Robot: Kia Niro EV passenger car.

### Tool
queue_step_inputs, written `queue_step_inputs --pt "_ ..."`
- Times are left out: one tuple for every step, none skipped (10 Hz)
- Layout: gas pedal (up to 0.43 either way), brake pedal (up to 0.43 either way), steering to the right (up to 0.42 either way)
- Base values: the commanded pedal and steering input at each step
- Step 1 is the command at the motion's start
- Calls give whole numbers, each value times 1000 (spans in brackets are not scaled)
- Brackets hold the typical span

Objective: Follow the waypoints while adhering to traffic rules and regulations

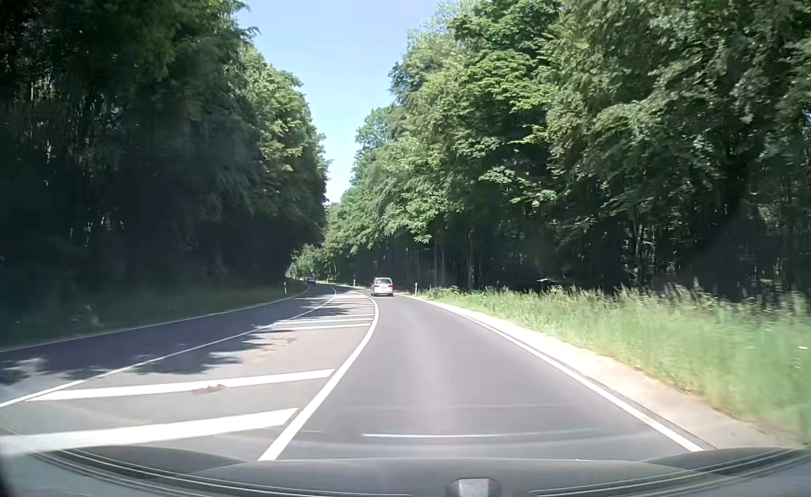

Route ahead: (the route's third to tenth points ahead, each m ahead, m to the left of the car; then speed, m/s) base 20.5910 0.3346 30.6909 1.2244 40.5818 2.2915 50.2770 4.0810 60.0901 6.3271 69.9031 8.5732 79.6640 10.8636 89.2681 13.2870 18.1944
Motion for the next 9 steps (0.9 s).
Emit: queue_step_inputs --pt "150 30 -16" --pt "150 30 -16" --pt "150 30 -16" --pt "150 30 -16" --pt "150 30 -16" --pt "150 30 -16" --pt "150 30 -16" --pt "150 30 -16" --pt "150 30 -16"
